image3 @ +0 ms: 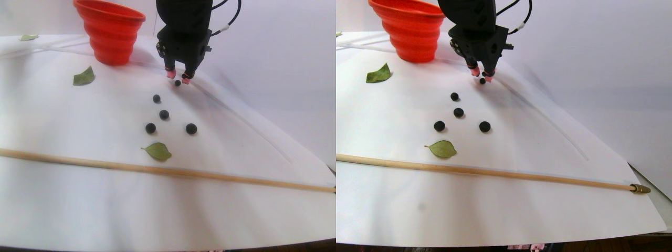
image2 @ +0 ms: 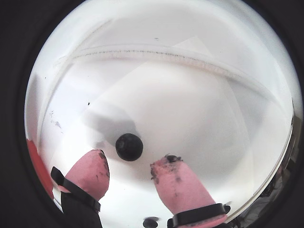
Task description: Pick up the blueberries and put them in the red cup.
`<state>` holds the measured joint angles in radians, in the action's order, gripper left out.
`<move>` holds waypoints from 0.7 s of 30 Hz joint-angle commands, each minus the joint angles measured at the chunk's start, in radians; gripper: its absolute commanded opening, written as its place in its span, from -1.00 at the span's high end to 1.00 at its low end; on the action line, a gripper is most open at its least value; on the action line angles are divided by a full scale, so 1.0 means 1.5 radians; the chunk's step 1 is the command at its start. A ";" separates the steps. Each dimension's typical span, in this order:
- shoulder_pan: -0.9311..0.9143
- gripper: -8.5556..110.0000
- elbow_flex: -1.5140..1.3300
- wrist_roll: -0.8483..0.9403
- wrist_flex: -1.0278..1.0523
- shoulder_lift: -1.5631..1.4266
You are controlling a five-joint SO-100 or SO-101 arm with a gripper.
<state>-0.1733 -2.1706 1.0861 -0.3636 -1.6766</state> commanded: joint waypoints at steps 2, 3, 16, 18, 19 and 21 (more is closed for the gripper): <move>-0.006 0.55 0.038 -0.005 -0.010 -0.006; -0.007 0.55 0.040 -0.005 -0.010 -0.004; -0.012 0.56 0.063 -0.006 -0.019 0.029; -0.013 0.56 0.062 -0.004 -0.026 0.037; -0.014 0.56 0.062 -0.004 -0.031 0.042; -0.016 0.56 0.063 -0.003 -0.036 0.049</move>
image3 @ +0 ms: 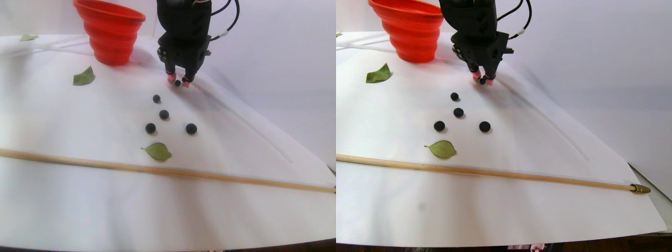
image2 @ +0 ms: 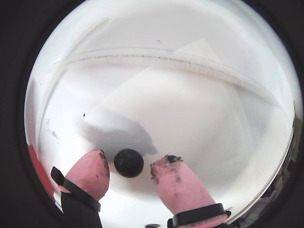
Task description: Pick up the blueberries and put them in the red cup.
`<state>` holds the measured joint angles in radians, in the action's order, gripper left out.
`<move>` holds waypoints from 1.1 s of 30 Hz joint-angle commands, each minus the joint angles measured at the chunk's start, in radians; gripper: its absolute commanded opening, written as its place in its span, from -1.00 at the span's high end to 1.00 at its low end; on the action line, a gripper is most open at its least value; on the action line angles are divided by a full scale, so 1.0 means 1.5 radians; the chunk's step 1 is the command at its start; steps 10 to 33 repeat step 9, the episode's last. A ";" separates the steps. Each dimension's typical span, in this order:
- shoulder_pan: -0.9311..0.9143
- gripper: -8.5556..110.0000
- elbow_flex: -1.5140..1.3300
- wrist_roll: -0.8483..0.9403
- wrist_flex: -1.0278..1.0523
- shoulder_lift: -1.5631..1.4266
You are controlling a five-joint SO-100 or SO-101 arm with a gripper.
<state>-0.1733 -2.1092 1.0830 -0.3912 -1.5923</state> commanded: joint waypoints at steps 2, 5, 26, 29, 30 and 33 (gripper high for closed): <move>-0.016 0.57 0.015 -0.002 -0.032 -0.005; -0.013 0.58 0.006 -0.003 -0.044 -0.003; -0.009 0.60 0.003 -0.002 -0.053 0.008; -0.009 0.60 0.003 -0.002 -0.053 0.008; -0.009 0.60 0.003 -0.002 -0.053 0.008; -0.009 0.60 0.003 -0.002 -0.053 0.008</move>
